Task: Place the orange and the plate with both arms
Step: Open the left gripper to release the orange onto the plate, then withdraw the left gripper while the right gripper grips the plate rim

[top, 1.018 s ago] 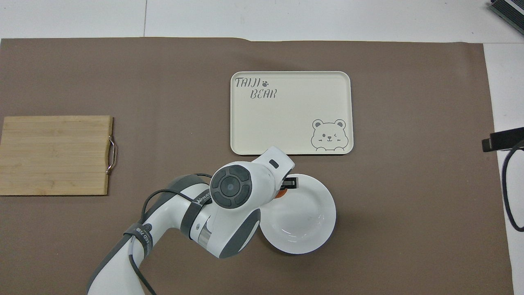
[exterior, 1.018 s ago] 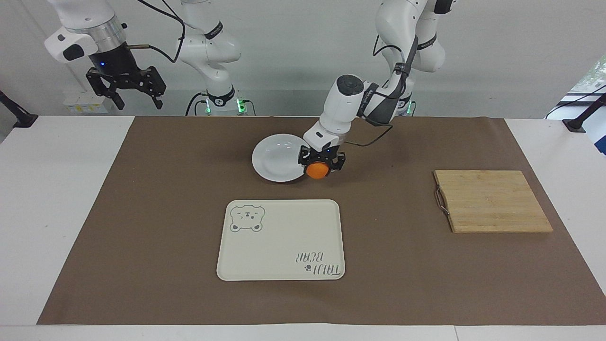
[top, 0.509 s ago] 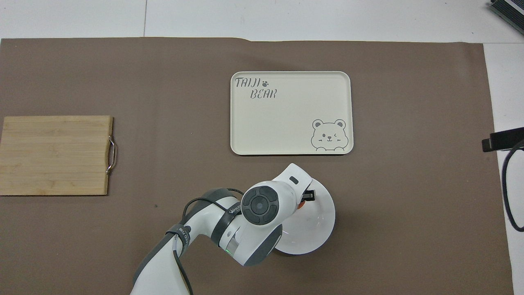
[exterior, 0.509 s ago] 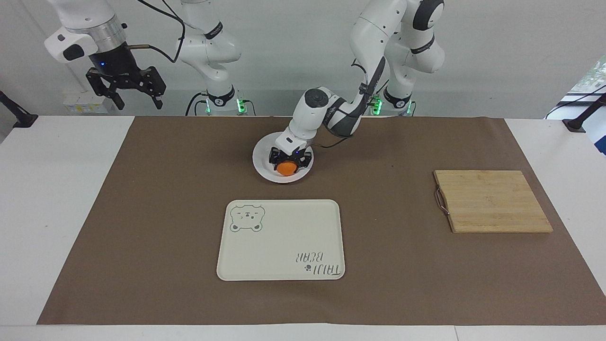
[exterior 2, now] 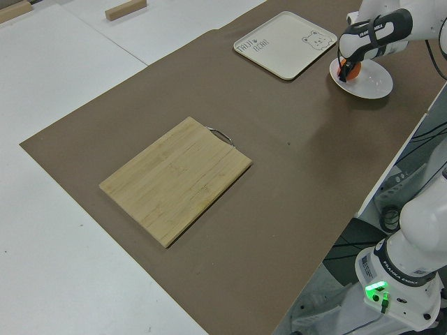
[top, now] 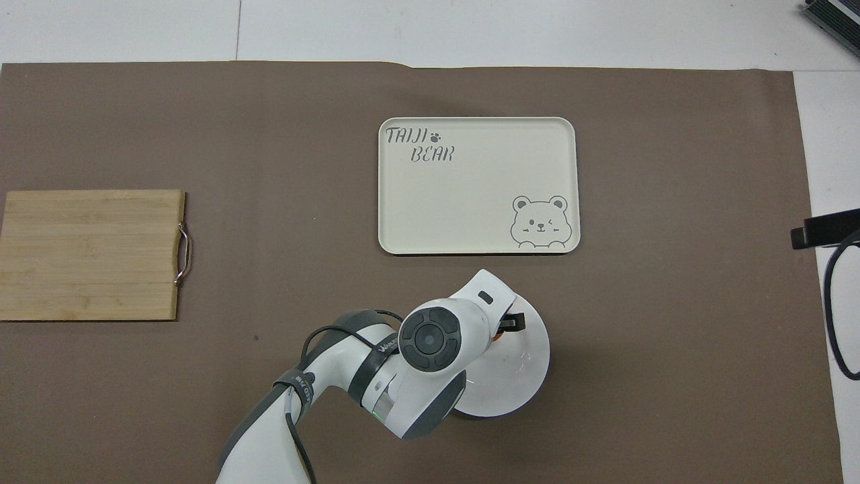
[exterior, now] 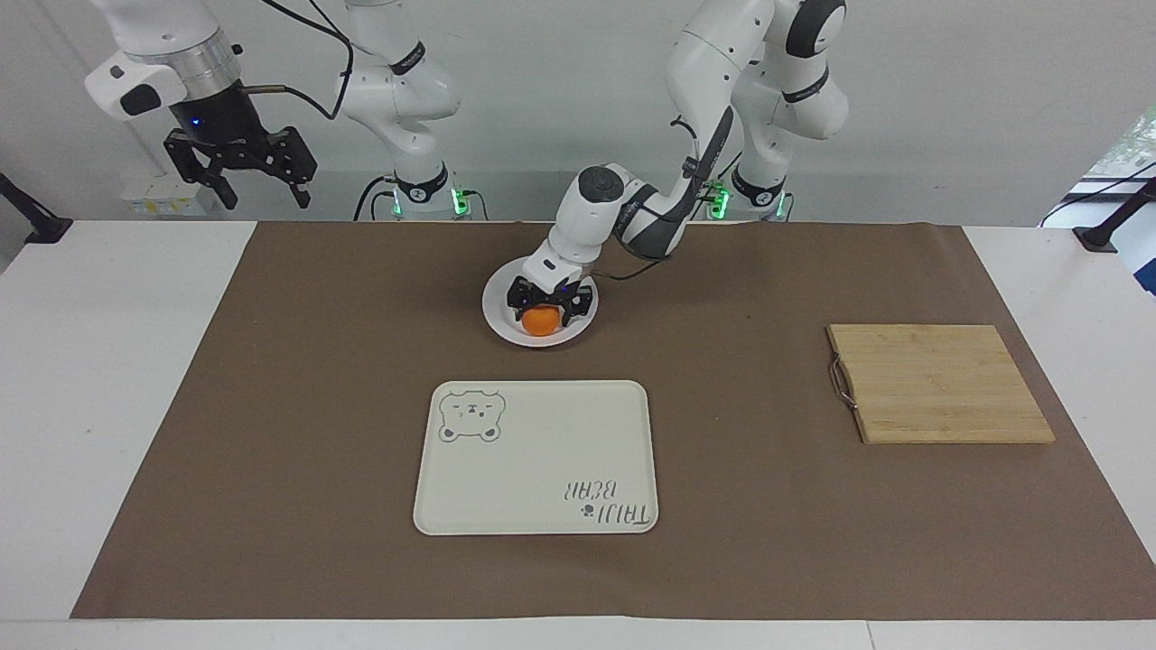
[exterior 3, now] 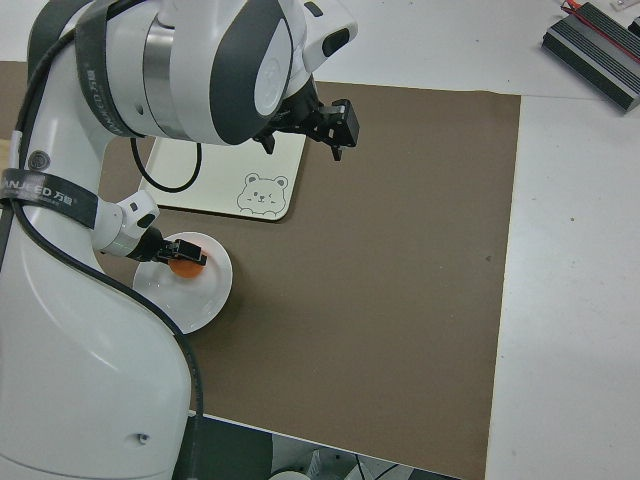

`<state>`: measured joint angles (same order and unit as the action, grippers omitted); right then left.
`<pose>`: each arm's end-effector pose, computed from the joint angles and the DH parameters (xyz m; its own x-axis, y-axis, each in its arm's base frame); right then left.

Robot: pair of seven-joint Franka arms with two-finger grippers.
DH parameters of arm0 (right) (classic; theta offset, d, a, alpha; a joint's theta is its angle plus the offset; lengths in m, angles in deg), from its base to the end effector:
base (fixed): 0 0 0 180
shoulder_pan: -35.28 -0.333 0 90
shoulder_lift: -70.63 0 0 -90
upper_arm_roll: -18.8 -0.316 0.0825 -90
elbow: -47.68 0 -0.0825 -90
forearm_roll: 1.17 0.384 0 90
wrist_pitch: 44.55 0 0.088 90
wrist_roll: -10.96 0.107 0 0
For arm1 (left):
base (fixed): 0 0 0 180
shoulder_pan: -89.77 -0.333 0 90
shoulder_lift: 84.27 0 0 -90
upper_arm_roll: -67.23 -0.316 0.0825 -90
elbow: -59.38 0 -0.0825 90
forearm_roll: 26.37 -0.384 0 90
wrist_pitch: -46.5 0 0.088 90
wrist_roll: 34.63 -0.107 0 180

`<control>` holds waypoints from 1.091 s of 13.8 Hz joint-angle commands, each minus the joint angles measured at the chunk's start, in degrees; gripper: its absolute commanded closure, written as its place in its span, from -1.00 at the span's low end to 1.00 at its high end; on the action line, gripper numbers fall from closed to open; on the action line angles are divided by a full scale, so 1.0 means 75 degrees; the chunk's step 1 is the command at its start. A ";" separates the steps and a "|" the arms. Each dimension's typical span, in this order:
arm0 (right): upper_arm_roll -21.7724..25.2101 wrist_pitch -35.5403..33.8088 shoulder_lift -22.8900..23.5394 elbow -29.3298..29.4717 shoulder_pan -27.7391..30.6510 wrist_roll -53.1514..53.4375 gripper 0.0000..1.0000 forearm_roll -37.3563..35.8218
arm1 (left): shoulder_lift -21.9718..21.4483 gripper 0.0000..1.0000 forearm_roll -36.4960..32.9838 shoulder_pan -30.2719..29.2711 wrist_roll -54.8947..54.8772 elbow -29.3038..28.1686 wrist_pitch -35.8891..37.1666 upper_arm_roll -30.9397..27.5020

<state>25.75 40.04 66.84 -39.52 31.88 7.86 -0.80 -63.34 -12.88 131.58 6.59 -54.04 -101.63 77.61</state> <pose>0.5227 -0.0343 0.6744 0.9998 -0.0071 0.0209 -0.0069 -0.9999 -0.0133 0.3960 -0.4938 0.3092 0.9998 0.0150 0.0090 0.0114 -0.9495 0.3136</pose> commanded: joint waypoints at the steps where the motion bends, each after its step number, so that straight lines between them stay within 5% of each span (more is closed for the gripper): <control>1: -0.0024 0.0088 -0.0175 -0.0209 0.0020 -0.0184 -1.00 -0.0061 | -0.1018 -1.00 0.0041 -0.0066 0.0118 -0.0052 0.1311 -0.0166; 7: -0.0048 -0.0112 -0.0187 -0.0209 -0.0015 -0.0195 -1.00 -0.0061 | -0.2274 -1.00 -0.1035 -0.1423 -0.0092 -0.0052 0.3412 -0.0213; 11: -0.0048 0.0064 -0.0268 -0.0372 -0.0062 -0.0219 -1.00 -0.0049 | -0.2439 -1.00 -0.1072 -0.3110 -0.2314 0.0041 0.3543 -0.0224; 15: -0.0060 0.0436 -0.0854 -0.2126 0.0043 -0.0113 -1.00 0.1259 | -0.2440 -1.00 -0.1867 -0.4166 -0.3592 0.0954 0.4478 -0.0213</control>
<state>25.46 39.55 64.50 -46.24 31.52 7.67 4.20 -80.99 -24.04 102.69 -16.68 -50.10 -72.60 75.17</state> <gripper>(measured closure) 0.000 0.000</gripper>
